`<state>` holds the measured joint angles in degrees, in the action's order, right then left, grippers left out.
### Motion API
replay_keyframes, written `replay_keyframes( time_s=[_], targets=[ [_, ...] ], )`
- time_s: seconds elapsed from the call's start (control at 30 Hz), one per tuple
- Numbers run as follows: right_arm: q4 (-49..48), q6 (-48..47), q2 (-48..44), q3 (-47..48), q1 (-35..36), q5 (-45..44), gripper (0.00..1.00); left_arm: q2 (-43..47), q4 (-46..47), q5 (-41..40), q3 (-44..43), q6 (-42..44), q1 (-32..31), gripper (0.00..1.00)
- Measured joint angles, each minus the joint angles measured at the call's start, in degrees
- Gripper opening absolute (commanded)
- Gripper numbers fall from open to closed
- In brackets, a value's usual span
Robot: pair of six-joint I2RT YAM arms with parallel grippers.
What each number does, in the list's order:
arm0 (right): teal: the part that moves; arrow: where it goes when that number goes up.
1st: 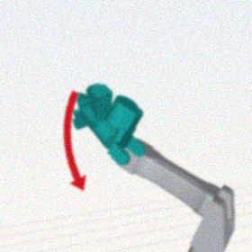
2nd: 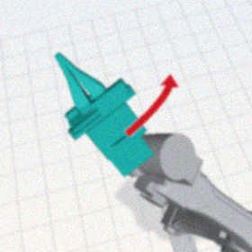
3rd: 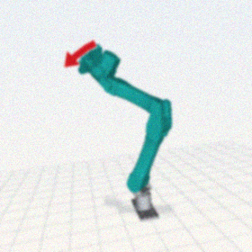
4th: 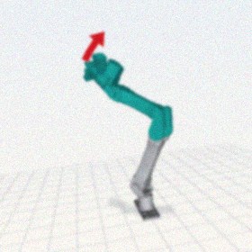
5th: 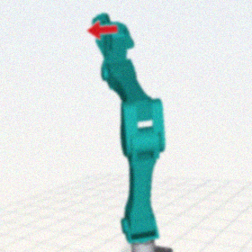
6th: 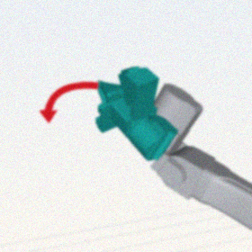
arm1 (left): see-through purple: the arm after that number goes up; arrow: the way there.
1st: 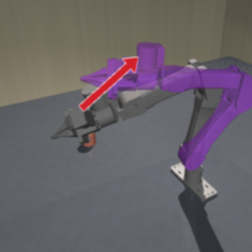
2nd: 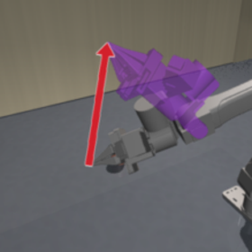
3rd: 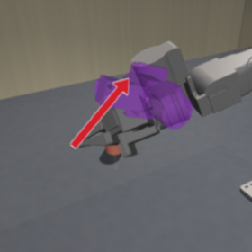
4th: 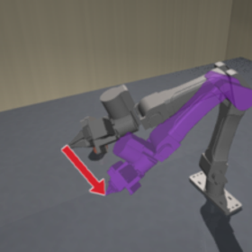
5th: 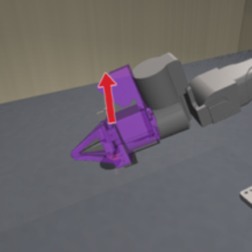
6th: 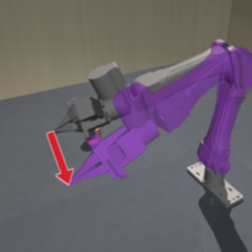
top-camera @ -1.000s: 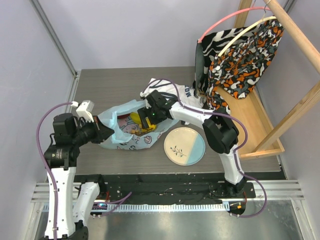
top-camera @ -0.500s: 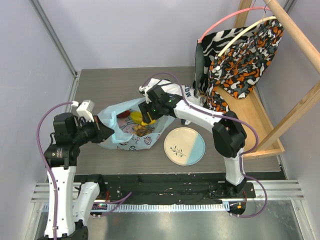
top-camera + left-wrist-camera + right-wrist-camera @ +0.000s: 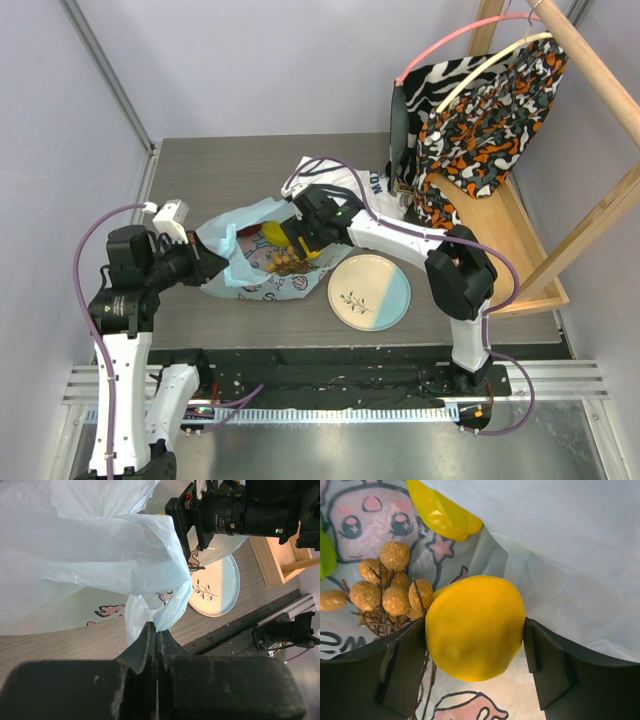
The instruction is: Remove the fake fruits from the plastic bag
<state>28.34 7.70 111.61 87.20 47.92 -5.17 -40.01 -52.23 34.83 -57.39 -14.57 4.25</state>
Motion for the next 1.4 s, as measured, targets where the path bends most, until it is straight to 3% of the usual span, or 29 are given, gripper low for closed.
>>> replay_keyframes(
  time_s=[0.23, 0.43, 0.57, 0.73, 1.13, 1.4],
  targets=[
    [-0.1, 5.1, -0.8, 0.3, -1.7, 3.6, 0.97, 0.0, 0.0, 0.4, 0.0, 0.0, 0.0, 0.0],
    [-0.9, 8.0, -1.5, -0.5, -3.5, 7.9, 0.93, 0.0, 0.0, 1.4, 0.0, 0.0, 0.0, 0.0],
    [-0.9, 10.1, -1.5, -0.6, -4.4, 7.6, 0.85, -0.3, 0.0, 1.5, 0.0, 0.2, 0.0, 0.0],
    [-0.5, 11.1, -0.9, 1.7, -5.1, 4.3, 0.82, -0.7, -0.1, 1.5, 0.0, 0.3, 0.0, 0.0],
    [-2.3, 10.4, 5.1, 5.6, -5.5, 4.2, 0.82, -2.2, -0.1, 1.5, -0.1, 0.3, 0.0, 0.0],
    [-2.1, 10.2, 9.6, 8.9, -3.9, 6.0, 0.89, -2.5, -0.2, 1.4, -0.2, 0.3, 0.0, 0.0]
  ],
)
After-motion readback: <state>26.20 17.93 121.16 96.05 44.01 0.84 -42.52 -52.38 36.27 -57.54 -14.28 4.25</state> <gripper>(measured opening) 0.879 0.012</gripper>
